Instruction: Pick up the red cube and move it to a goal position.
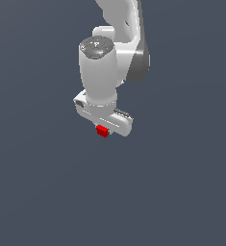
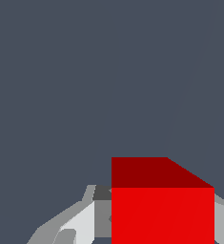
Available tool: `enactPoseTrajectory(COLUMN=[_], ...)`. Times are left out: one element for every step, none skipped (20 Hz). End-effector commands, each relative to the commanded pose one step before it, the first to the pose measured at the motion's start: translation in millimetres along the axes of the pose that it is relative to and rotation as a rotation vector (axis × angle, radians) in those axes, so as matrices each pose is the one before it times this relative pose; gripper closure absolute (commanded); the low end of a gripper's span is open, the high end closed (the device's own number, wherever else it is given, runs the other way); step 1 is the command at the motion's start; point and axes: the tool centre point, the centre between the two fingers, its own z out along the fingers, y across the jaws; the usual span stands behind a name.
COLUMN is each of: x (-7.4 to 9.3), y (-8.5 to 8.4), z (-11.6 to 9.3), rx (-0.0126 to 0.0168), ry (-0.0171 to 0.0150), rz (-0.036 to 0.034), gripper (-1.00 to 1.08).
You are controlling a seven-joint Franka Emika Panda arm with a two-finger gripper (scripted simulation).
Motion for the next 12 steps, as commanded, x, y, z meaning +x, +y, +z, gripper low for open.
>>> enactPoseTrajectory(x=[8.22,3.40,3.39,3.38,3.37,3.34,3.22,3.10,2.99,2.88,2.79,2.70], y=[3.97,1.42,1.39,1.37,1.34,1.30,1.23,1.16,1.10,1.04,0.99,0.94], z=[-26.52,-10.11,-10.01,-9.90,-9.79,-9.62,-9.20,-8.78,-8.39,-8.02,-7.69,-7.37], rx=[-0.00027,0.00000,0.00000,0.00000,0.00000,0.00000,0.00000,0.00000,0.00000,0.00000,0.00000,0.00000], ry=[-0.00040,0.00000,0.00000,0.00000,0.00000,0.00000,0.00000,0.00000,0.00000,0.00000,0.00000,0.00000], rz=[-0.00024,0.00000,0.00000,0.00000,0.00000,0.00000,0.00000,0.00000,0.00000,0.00000,0.00000,0.00000], gripper=[1.08,1.08,1.08,1.08,1.08,1.08,1.08,1.08,1.08,1.08,1.08,1.08])
